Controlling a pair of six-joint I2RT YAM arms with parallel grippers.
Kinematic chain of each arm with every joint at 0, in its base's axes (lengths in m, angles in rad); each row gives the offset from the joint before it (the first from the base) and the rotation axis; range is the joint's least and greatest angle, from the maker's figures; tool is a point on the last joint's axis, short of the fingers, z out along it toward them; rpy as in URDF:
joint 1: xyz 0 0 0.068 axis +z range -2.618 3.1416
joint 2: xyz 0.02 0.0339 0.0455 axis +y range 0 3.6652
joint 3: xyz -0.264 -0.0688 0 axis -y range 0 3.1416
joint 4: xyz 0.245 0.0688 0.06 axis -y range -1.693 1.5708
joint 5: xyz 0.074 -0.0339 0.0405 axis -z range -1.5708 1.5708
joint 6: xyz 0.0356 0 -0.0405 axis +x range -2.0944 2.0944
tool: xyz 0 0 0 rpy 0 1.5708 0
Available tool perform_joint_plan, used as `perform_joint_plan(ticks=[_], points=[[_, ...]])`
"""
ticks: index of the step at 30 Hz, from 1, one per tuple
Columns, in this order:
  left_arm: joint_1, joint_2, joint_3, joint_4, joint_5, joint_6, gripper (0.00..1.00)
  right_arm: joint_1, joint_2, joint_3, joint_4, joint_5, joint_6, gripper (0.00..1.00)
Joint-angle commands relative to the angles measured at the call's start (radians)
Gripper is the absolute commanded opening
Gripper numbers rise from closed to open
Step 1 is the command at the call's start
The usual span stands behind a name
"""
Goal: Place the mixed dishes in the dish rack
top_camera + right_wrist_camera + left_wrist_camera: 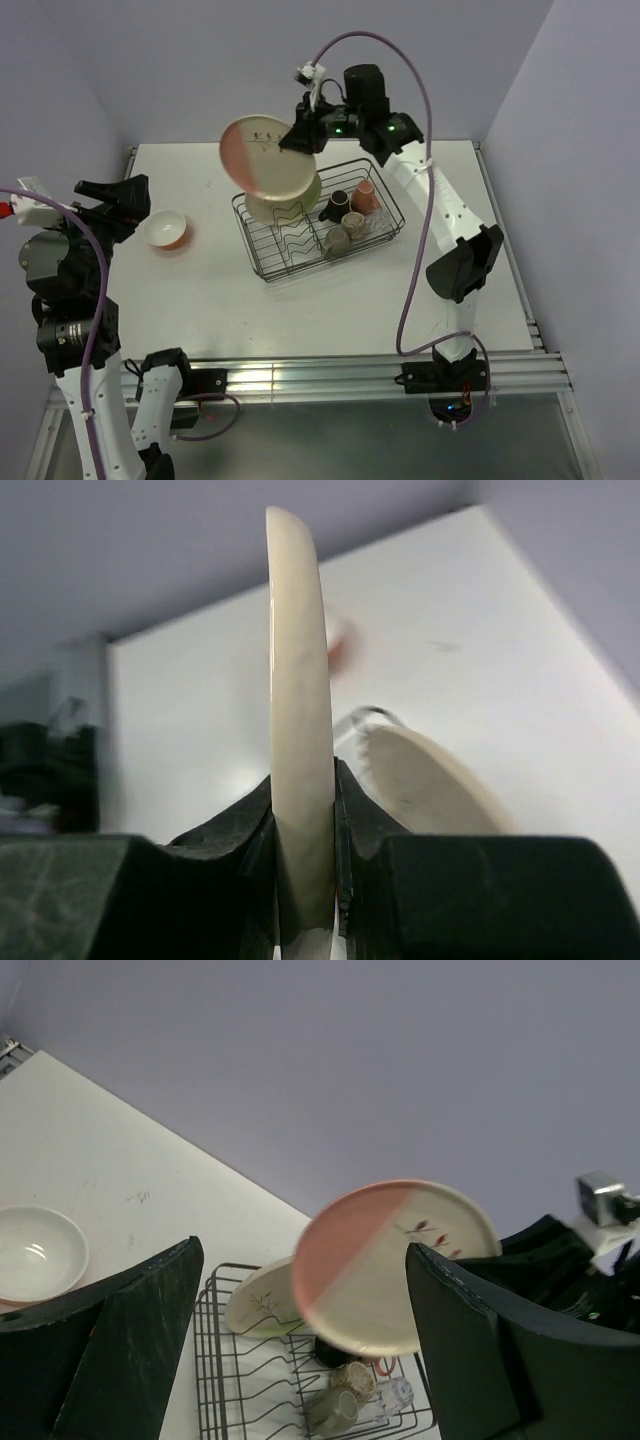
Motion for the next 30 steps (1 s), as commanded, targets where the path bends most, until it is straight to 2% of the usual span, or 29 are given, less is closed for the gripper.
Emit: perform_joint_plan(ticks=[1,4,7,13,19,25,30], points=[[0.006,-0.025,-0.070,0.058,0.045,0.021,0.89,-0.037,-0.124,0.101,-0.164,-0.017,-0.374,0.00],[0.006,-0.041,-0.132,0.068,0.053,0.016,0.89,-0.051,-0.162,0.058,-0.237,0.024,-0.575,0.00],[0.006,-0.053,-0.168,0.070,0.048,0.022,0.89,-0.053,-0.197,0.006,-0.255,0.063,-0.704,0.00],[0.006,-0.061,-0.208,0.042,0.051,0.050,0.89,-0.053,-0.194,0.002,-0.254,0.127,-0.847,0.00],[0.006,-0.099,-0.288,0.048,0.066,0.022,0.90,-0.034,-0.170,-0.036,-0.254,0.123,-1.004,0.00],[0.004,-0.125,-0.346,0.047,0.083,-0.002,0.90,-0.016,-0.121,0.004,-0.321,0.098,-1.105,0.00],[0.006,-0.137,-0.373,0.038,0.088,-0.005,0.90,0.004,-0.105,-0.028,-0.327,0.109,-1.154,0.00]])
